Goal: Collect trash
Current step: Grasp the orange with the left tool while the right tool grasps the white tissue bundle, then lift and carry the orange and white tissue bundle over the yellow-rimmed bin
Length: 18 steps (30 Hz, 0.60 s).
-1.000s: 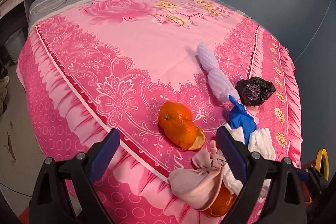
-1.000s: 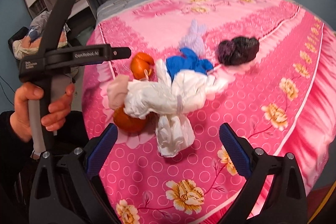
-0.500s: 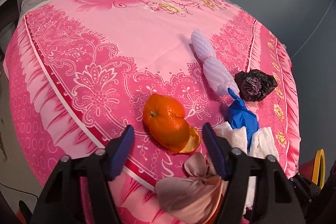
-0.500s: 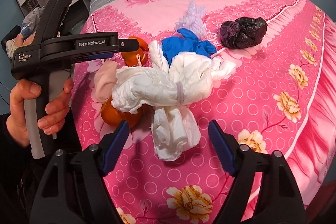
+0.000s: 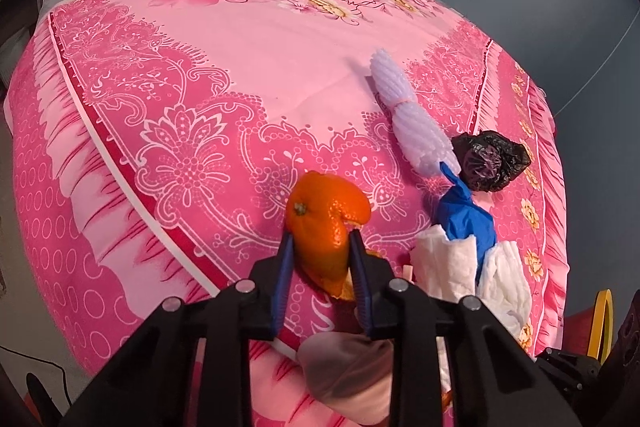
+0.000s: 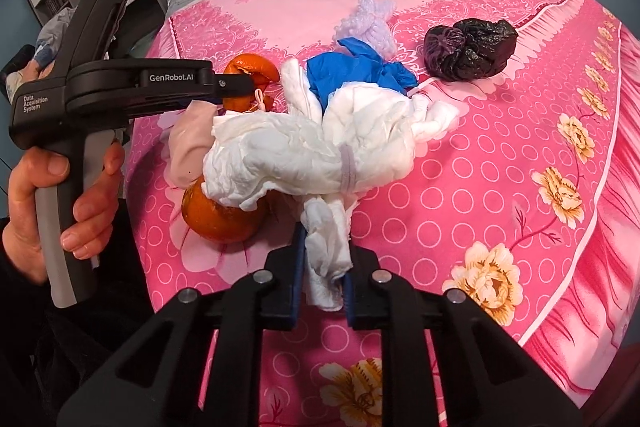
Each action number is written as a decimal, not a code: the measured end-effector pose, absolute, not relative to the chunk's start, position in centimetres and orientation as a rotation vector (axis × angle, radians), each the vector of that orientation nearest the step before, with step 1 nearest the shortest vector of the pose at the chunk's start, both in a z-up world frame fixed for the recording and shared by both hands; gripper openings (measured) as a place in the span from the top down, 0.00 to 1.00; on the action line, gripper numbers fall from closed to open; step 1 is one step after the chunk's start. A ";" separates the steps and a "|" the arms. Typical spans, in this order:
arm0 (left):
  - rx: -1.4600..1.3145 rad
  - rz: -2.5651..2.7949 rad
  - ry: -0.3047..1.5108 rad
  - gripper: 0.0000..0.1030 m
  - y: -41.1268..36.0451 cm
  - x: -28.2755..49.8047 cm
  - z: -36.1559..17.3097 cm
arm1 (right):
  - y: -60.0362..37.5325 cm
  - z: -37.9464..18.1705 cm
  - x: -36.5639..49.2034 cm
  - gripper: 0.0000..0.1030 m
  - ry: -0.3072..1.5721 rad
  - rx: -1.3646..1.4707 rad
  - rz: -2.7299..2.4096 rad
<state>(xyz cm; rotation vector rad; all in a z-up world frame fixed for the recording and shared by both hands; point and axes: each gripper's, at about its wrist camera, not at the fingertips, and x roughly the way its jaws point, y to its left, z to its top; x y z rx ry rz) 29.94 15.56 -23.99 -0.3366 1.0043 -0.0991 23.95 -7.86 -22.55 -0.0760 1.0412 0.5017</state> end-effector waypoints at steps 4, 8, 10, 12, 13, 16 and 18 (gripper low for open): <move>-0.341 -0.093 0.998 0.77 15.7 29.6 -23.7 | -8.5 -22.0 23.8 0.89 1.029 -0.035 0.510; -0.351 -0.100 0.990 0.77 15.9 29.3 -23.1 | -9.0 -20.8 23.5 0.89 0.999 -0.019 0.514; -0.347 -0.103 0.982 0.77 15.9 29.0 -22.8 | -9.4 -20.2 23.3 0.89 0.981 -0.015 0.512; -0.353 -0.109 0.972 0.77 16.1 28.7 -22.4 | -9.7 -19.5 23.2 0.89 0.966 -0.007 0.512; -0.354 -0.111 0.964 0.77 16.2 28.4 -22.1 | -9.9 -19.1 23.0 0.89 0.956 -0.001 0.512; -0.357 -0.113 0.950 0.77 16.4 28.0 -21.5 | -10.3 -17.8 22.5 0.89 0.927 0.012 0.525; -0.360 -0.117 0.942 0.77 16.6 27.7 -21.1 | -10.8 -16.6 22.0 0.89 0.897 0.017 0.528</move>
